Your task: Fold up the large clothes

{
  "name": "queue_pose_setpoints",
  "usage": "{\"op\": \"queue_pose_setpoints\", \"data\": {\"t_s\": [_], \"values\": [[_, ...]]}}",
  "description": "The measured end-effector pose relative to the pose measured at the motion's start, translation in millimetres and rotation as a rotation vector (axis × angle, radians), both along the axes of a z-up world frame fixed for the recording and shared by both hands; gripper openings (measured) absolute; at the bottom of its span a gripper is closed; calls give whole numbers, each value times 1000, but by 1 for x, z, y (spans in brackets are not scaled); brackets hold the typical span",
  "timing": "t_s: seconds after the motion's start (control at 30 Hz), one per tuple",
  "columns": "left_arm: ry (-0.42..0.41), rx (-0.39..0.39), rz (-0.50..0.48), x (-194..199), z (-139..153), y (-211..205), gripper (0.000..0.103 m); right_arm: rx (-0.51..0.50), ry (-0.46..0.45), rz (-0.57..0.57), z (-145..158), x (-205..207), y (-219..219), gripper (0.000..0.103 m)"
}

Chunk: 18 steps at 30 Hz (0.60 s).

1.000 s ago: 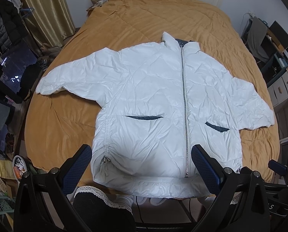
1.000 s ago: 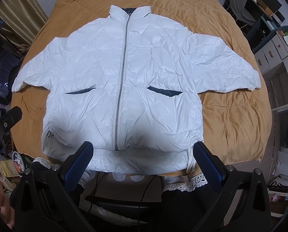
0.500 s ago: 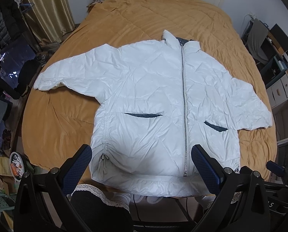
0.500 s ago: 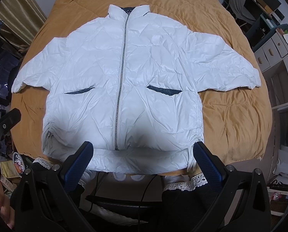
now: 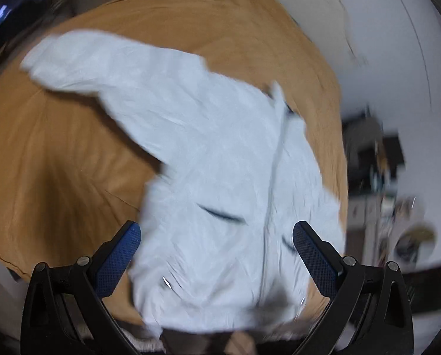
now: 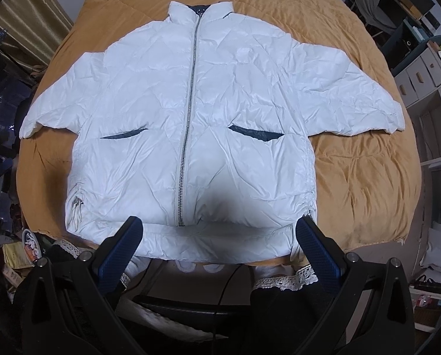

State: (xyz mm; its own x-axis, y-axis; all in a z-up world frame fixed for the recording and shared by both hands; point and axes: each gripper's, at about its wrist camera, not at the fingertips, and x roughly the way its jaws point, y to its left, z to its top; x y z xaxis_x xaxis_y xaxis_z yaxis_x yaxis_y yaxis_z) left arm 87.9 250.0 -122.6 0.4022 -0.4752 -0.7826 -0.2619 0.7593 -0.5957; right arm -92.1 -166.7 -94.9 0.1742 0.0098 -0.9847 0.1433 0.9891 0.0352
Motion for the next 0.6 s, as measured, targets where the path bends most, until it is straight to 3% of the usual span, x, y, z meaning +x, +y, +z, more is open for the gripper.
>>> {"op": "queue_pose_setpoints", "data": {"t_s": [0.07,0.2,0.43,0.6], "values": [[24,-33,170,10,-37,62,103,2,9,-12,0,13,-10,103],[-25,-121,323,36,-94,134,102,-14,30,-48,-4,21,-18,103],[-71,-350,467,102,-178,174,102,-35,110,-76,-25,40,-23,103],[-93,-323,547,137,-195,193,100,-48,169,-94,-40,48,-31,103]]}}
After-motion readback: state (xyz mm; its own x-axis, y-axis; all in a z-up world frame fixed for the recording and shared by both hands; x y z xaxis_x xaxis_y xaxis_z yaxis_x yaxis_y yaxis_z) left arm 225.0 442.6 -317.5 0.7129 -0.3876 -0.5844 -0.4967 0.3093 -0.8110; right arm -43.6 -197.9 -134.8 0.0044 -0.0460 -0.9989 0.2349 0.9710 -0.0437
